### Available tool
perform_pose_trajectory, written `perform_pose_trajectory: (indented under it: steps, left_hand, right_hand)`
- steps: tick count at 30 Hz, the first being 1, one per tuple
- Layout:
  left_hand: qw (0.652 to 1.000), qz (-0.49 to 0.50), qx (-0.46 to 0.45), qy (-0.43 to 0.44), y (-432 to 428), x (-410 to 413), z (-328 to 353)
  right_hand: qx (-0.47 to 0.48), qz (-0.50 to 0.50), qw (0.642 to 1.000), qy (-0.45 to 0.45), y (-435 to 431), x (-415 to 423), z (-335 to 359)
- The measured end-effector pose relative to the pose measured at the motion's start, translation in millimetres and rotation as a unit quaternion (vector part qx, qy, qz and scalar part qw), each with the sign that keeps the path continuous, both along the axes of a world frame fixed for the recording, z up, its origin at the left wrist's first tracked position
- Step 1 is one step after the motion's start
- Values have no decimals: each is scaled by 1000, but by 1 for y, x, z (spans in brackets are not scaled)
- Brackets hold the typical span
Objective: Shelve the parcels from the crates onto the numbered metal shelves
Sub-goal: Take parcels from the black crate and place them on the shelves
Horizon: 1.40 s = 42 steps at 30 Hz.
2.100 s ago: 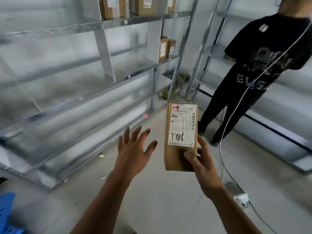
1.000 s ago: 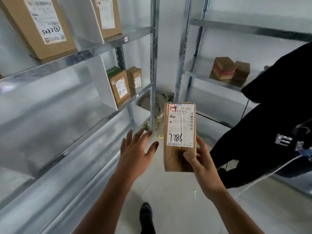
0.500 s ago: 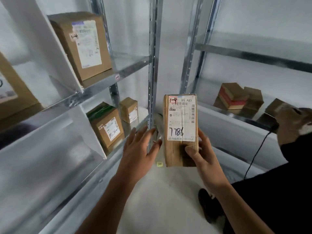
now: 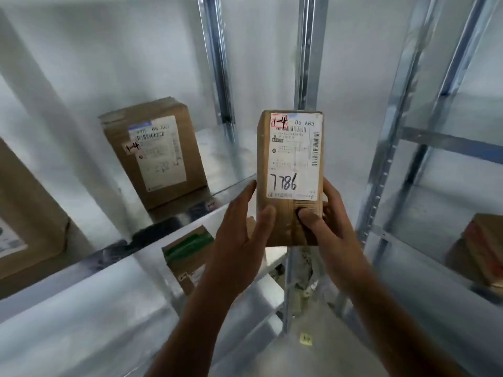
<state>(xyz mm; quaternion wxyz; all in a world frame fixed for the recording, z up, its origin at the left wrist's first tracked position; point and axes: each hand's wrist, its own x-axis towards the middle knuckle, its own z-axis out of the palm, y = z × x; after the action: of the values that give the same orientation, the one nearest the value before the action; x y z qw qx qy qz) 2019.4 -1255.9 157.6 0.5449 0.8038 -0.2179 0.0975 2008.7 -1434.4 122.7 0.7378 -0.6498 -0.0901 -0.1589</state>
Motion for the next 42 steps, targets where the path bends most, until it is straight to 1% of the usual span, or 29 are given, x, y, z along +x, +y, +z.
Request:
perform_pose_trajectory:
  steps: [4, 7, 9, 11, 15, 18, 21, 26, 29, 33, 35, 37, 39, 41, 42]
  left_hand:
    - [996, 13, -88, -19, -15, 34, 26]
    - [991, 61, -117, -37, -22, 64, 36]
    - [987, 74, -132, -49, -26, 83, 42]
    - [987, 87, -127, -54, -27, 102, 44]
    - [988, 114, -85, -56, -23, 134, 38]
    - [986, 137, -82, -43, -25, 148, 29]
    - [981, 166, -88, -43, -28, 157, 23]
    - [975, 204, -77, -42, -33, 167, 19]
    - [971, 227, -67, -41, -35, 170, 17]
    - [973, 213, -77, -47, -34, 161, 20]
    - [970, 227, -71, -51, -33, 147, 22]
    - [964, 252, -17, -85, -26, 127, 19]
    - [951, 277, 34, -131, -13, 101, 16]
    - [923, 323, 64, -202, 4, 79, 16]
    - [903, 346, 70, -244, 14, 71, 16]
  right_hand:
    - [-36, 69, 995, -64, -4, 58, 38]
    - [-79, 83, 989, -91, -9, 102, 59]
    - [-110, 98, 984, -95, -14, 129, 69]
    - [-140, 116, 978, -98, -19, 152, 75]
    - [-155, 172, 969, -86, -20, 192, 72]
    - [-181, 190, 962, -75, -20, 213, 63]
    - [-212, 175, 958, -76, -20, 227, 57]
    - [-217, 155, 961, -76, -17, 234, 43]
    - [-235, 152, 958, -66, -14, 235, 45]
    - [-230, 145, 959, -76, -9, 227, 45]
    - [-243, 110, 961, -72, -5, 217, 42]
    - [-255, 24, 964, -66, 0, 200, 33]
    - [-253, -47, 963, -85, 7, 178, 27]
    - [-255, -78, 954, -139, 19, 155, 26]
    - [-252, -75, 950, -166, 26, 146, 28]
